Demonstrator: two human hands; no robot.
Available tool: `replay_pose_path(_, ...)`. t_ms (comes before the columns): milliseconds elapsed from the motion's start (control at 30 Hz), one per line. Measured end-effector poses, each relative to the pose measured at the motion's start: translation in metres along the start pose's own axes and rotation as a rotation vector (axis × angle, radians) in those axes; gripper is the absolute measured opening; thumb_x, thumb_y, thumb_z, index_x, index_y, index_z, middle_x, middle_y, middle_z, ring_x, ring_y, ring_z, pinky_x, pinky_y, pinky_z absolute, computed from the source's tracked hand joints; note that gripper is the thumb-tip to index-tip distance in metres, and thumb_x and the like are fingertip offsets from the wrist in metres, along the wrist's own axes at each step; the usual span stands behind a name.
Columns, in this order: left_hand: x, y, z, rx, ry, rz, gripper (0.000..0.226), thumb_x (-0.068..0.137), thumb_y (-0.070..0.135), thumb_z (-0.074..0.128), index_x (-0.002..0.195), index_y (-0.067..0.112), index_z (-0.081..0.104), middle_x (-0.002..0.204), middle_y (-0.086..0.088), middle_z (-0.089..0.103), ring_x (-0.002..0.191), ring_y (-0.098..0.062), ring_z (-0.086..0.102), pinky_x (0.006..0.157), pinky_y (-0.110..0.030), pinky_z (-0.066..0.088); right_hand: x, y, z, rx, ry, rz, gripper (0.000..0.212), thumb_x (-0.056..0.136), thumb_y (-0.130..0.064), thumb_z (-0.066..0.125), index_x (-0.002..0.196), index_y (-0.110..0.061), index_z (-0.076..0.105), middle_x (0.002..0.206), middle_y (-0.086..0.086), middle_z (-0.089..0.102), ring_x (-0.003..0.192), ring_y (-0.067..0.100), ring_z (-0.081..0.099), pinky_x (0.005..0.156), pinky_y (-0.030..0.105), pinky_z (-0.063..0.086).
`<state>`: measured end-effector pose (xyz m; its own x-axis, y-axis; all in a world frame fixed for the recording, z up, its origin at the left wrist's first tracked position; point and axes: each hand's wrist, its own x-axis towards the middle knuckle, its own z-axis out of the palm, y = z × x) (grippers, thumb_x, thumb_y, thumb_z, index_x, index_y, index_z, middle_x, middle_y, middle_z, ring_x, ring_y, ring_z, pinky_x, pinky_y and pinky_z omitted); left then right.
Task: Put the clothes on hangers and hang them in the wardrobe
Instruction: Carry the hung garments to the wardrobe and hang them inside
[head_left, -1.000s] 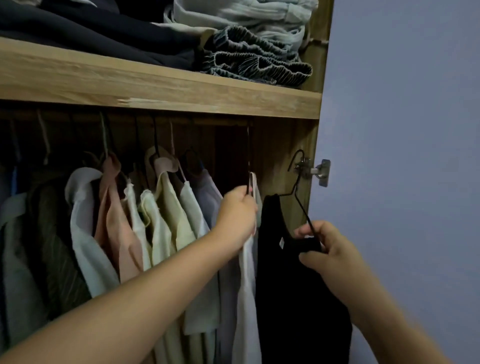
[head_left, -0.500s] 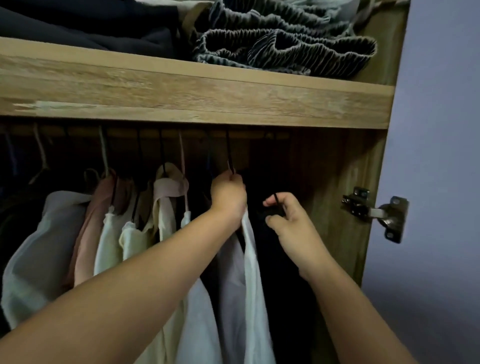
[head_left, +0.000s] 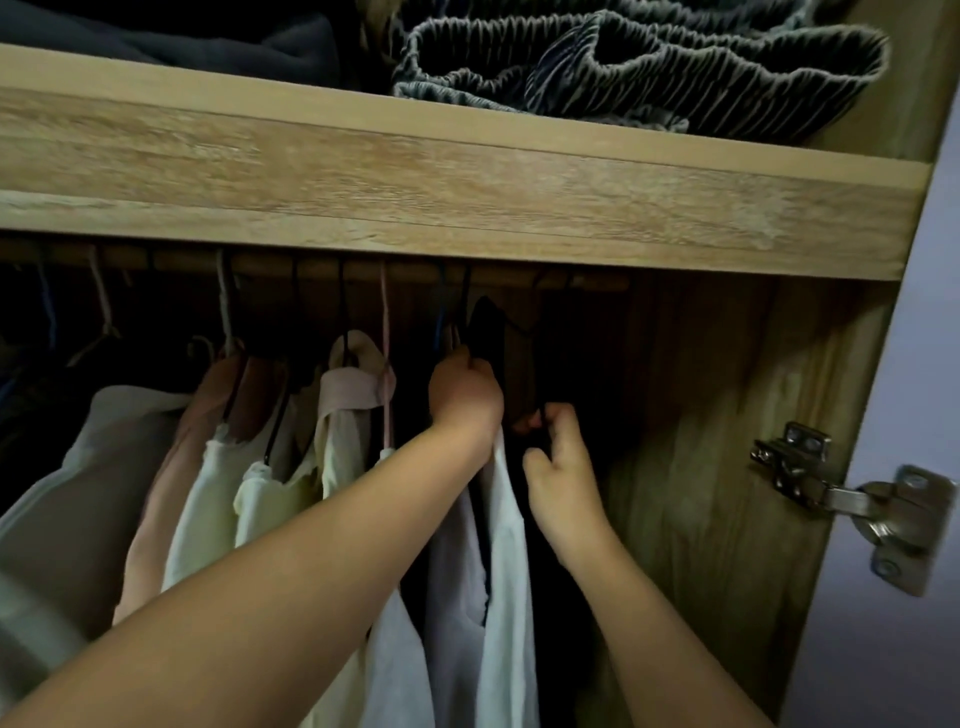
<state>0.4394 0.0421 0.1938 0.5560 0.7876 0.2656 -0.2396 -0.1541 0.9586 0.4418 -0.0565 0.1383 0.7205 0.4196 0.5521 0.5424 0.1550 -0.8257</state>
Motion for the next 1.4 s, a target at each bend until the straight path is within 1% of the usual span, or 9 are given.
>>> replay_pose_path(133, 0.001, -0.002, -0.007, 0.094, 0.025, 0.051, 0.043, 0.098, 0.013, 0.033, 0.141, 0.011, 0.037, 0.139, -0.015, 0.047, 0.125, -0.031, 0.048, 0.106, -0.042, 0.039, -0.002, 0.004, 0.008, -0.002, 0.023, -0.048, 0.030, 0.087, 0.012, 0.038, 0.098, -0.015, 0.045, 0.085, -0.009, 0.051, 0.074, -0.013, 0.052, 0.068, 0.000, 0.040)
replay_pose_path(367, -0.004, 0.000, -0.026, 0.426, -0.016, 0.119, 0.032, 0.096, 0.006, 0.033, 0.116, -0.004, 0.056, 0.120, -0.024, 0.057, 0.110, -0.038, 0.054, 0.092, -0.040, 0.044, 0.040, -0.008, 0.016, -0.137, 0.031, -0.047, 0.023, 0.086, 0.011, 0.037, 0.088, -0.012, 0.040, 0.071, -0.005, 0.041, 0.068, 0.011, 0.043, 0.055, 0.008, 0.034)
replay_pose_path(467, -0.005, -0.001, -0.035, 0.541, -0.054, 0.121, 0.031, 0.095, 0.006, 0.034, 0.114, -0.006, 0.056, 0.118, -0.025, 0.057, 0.107, -0.038, 0.055, 0.088, -0.038, 0.045, 0.046, 0.000, 0.014, -0.280, -0.013, 0.011, 0.016, 0.090, 0.005, 0.037, 0.093, -0.011, 0.038, 0.073, -0.003, 0.041, 0.079, 0.017, 0.045, 0.061, 0.022, 0.033)
replay_pose_path(700, -0.017, 0.001, -0.046, 0.635, -0.165, 0.125, 0.021, 0.093, 0.006, 0.043, 0.075, 0.004, 0.051, 0.090, -0.020, 0.061, 0.089, -0.034, 0.058, 0.069, -0.030, 0.041, 0.018, 0.006, -0.004, -0.511, -0.074, 0.041, 0.042, 0.094, -0.008, 0.046, 0.135, -0.008, 0.038, 0.130, 0.016, 0.052, 0.117, 0.031, 0.052, 0.089, 0.027, 0.042)
replay_pose_path(767, -0.023, 0.002, -0.051, 0.578, -0.193, 0.129, 0.022, 0.095, 0.011, 0.040, 0.089, -0.001, 0.057, 0.084, -0.017, 0.062, 0.081, -0.033, 0.061, 0.075, -0.034, 0.048, 0.010, -0.001, -0.012, -0.588, -0.071, 0.040, 0.048, 0.094, -0.012, 0.050, 0.139, -0.011, 0.035, 0.136, 0.014, 0.046, 0.123, 0.030, 0.047, 0.098, 0.029, 0.039)
replay_pose_path(867, -0.034, 0.005, -0.061, 0.556, -0.204, 0.182, 0.030, 0.093, 0.012, 0.041, 0.115, -0.005, 0.054, 0.110, -0.028, 0.061, 0.103, -0.042, 0.059, 0.091, -0.046, 0.049, -0.010, -0.012, -0.022, -0.629, -0.098, 0.099, 0.053, 0.094, -0.015, 0.051, 0.142, -0.014, 0.028, 0.138, 0.012, 0.043, 0.124, 0.028, 0.046, 0.100, 0.030, 0.039)
replay_pose_path(1000, -0.058, 0.012, -0.080, 0.658, -0.253, 0.267, 0.047, 0.094, 0.016, 0.046, 0.139, 0.006, 0.038, 0.133, -0.018, 0.050, 0.122, -0.030, 0.048, 0.098, -0.029, 0.039, -0.045, -0.025, -0.030, -0.629, -0.151, 0.249, 0.055, 0.096, -0.022, 0.048, 0.144, -0.016, 0.022, 0.129, 0.011, 0.052, 0.098, 0.020, 0.055, 0.082, 0.029, 0.049)
replay_pose_path(1200, -0.109, 0.012, -0.119, 0.687, -0.362, 0.370, 0.053, 0.091, 0.017, 0.050, 0.141, 0.011, 0.033, 0.137, -0.014, 0.041, 0.123, -0.027, 0.045, 0.106, -0.039, 0.036, -0.116, -0.045, -0.029, -0.683, -0.131, 0.421, 0.047, 0.097, -0.028, 0.046, 0.139, -0.010, 0.033, 0.121, 0.014, 0.057, 0.102, 0.028, 0.058, 0.081, 0.035, 0.051)
replay_pose_path(1400, -0.167, 0.003, -0.168, 0.683, -0.474, 0.478, 0.050, 0.093, 0.014, 0.048, 0.140, 0.011, 0.032, 0.139, -0.011, 0.036, 0.123, -0.025, 0.044, 0.098, -0.031, 0.038, -0.210, -0.064, -0.005, -0.759, -0.115, 0.488, 0.049, 0.098, -0.027, 0.046, 0.142, -0.011, 0.030, 0.134, 0.012, 0.050, 0.112, 0.024, 0.054, 0.079, 0.024, 0.042)
